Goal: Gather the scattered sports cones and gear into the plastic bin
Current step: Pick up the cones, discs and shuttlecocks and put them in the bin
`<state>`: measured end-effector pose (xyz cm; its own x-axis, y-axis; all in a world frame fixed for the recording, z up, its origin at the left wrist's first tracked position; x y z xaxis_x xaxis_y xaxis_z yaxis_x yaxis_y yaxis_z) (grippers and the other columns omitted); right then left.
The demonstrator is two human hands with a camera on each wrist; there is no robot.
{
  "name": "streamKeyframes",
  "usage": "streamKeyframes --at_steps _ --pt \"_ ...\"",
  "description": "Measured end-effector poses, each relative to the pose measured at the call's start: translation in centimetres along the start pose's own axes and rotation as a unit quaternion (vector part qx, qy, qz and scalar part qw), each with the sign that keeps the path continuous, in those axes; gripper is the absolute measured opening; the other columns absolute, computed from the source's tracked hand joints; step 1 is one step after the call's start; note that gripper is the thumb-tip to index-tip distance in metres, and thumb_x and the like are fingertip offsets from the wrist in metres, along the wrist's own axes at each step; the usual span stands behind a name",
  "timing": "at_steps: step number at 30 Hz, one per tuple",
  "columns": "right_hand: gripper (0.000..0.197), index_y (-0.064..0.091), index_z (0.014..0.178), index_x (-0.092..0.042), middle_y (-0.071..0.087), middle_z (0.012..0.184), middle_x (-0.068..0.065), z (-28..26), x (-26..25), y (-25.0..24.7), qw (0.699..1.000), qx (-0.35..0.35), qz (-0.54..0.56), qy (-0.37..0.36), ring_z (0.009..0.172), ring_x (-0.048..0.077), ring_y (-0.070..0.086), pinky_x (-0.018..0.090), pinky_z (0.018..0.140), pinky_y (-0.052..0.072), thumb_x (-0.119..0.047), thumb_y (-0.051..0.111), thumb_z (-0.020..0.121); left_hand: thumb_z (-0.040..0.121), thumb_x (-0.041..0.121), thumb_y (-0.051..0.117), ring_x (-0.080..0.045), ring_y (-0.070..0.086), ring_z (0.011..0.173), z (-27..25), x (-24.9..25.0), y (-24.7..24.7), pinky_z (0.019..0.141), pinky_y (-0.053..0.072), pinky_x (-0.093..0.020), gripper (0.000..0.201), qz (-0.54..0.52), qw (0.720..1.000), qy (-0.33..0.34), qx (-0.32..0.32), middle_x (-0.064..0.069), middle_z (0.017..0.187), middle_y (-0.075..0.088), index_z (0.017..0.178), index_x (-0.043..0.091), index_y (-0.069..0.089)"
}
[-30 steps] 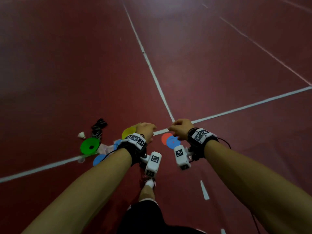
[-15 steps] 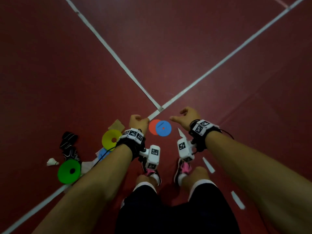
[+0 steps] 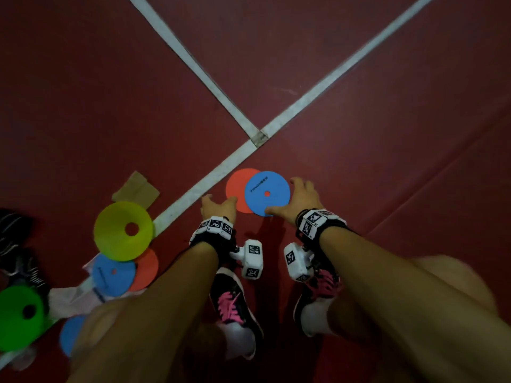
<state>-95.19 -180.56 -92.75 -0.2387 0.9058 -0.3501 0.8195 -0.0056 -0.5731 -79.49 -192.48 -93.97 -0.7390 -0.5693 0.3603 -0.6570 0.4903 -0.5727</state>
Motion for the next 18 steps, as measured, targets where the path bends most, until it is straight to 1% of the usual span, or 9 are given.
streamKeyframes --at_steps 4,6,8,9,11,12,14,16,18 --pt "0.107 0.031 0.145 -0.022 0.032 0.145 0.007 8.0 2.8 6.2 1.000 -0.001 -0.023 -0.003 0.132 0.031 0.035 0.043 0.104 0.041 -0.057 0.084 0.059 0.076 0.030 0.072 -0.031 0.055 0.118 8.2 -2.8 5.7 0.094 0.041 -0.033 0.074 -0.017 1.000 -0.022 0.000 -0.012 0.136 0.052 0.140 0.013 0.040" --pt "0.113 0.022 0.149 -0.022 0.021 0.153 0.007 11.3 3.3 8.7 0.999 0.007 -0.046 -0.008 0.139 0.031 0.025 0.045 0.107 0.038 -0.057 0.083 0.060 0.075 0.031 0.071 -0.032 0.051 0.121 11.2 -3.5 7.6 0.098 0.041 -0.037 0.076 0.008 1.000 -0.019 0.011 -0.013 0.140 0.047 0.142 0.016 0.038" --pt "0.124 0.008 0.152 -0.025 0.008 0.158 0.005 13.3 3.4 10.5 0.994 0.006 -0.108 -0.019 0.145 0.032 0.012 0.050 0.110 0.032 -0.061 0.082 0.059 0.074 0.035 0.072 -0.035 0.042 0.128 12.8 -3.9 8.9 0.102 0.037 -0.044 0.081 0.088 0.996 -0.008 0.027 -0.013 0.143 0.039 0.144 0.018 0.035" --pt "0.128 0.004 0.152 -0.027 0.007 0.157 0.006 14.1 3.4 11.3 0.989 0.015 -0.143 -0.020 0.144 0.033 0.011 0.053 0.109 0.031 -0.062 0.082 0.057 0.072 0.035 0.074 -0.035 0.038 0.129 13.5 -3.9 9.7 0.102 0.035 -0.044 0.082 0.122 0.992 0.005 0.035 -0.013 0.142 0.037 0.142 0.018 0.035" --pt "0.130 0.006 0.151 -0.027 0.015 0.150 0.008 15.1 3.2 11.4 0.983 0.040 -0.178 -0.008 0.137 0.036 0.020 0.052 0.102 0.037 -0.060 0.085 0.053 0.067 0.033 0.079 -0.033 0.036 0.126 14.1 -3.7 10.5 0.099 0.037 -0.042 0.077 0.141 0.988 0.046 0.043 -0.012 0.137 0.038 0.132 0.015 0.042" --pt "0.125 0.012 0.149 -0.026 0.022 0.145 0.009 15.4 3.1 11.0 0.984 0.043 -0.175 0.001 0.132 0.036 0.026 0.050 0.098 0.042 -0.058 0.086 0.053 0.066 0.031 0.081 -0.034 0.037 0.124 14.3 -3.4 10.8 0.098 0.037 -0.042 0.073 0.138 0.988 0.063 0.042 -0.012 0.135 0.040 0.127 0.014 0.045" --pt "0.099 0.033 0.138 -0.019 0.039 0.135 0.010 16.1 2.9 9.7 0.988 0.028 -0.151 0.003 0.122 0.034 0.041 0.045 0.089 0.048 -0.052 0.086 0.060 0.067 0.030 0.078 -0.035 0.043 0.120 14.5 -2.9 10.7 0.096 0.040 -0.041 0.061 0.133 0.989 0.052 0.025 -0.013 0.130 0.045 0.120 0.012 0.053" --pt "0.065 0.049 0.123 -0.013 0.054 0.125 0.011 16.4 2.6 8.9 0.993 0.001 -0.122 0.003 0.113 0.032 0.054 0.041 0.084 0.050 -0.042 0.080 0.074 0.072 0.023 0.069 -0.034 0.055 0.098 14.3 -2.2 10.5 0.081 0.047 -0.036 0.032 0.131 0.990 0.056 -0.020 -0.013 0.106 0.057 0.102 0.014 0.064" --pt "0.046 0.058 0.116 -0.010 0.060 0.120 0.012 15.5 2.4 8.1 0.998 -0.003 -0.068 0.015 0.106 0.033 0.059 0.039 0.081 0.051 -0.034 0.076 0.081 0.078 0.015 0.061 -0.028 0.055 0.071 13.1 -1.0 9.8 0.061 0.042 -0.029 0.012 0.120 0.988 0.082 -0.049 -0.007 0.079 0.056 0.089 0.014 0.059"
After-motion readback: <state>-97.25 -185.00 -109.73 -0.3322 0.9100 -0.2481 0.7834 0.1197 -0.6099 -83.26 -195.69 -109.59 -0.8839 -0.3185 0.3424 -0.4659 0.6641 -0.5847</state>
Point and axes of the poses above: each hand's wrist, its own z-axis towards the middle knuckle, its own y-axis out of the palm, x = y × z, the point moved 2 cm from there along z, towards the middle knuckle
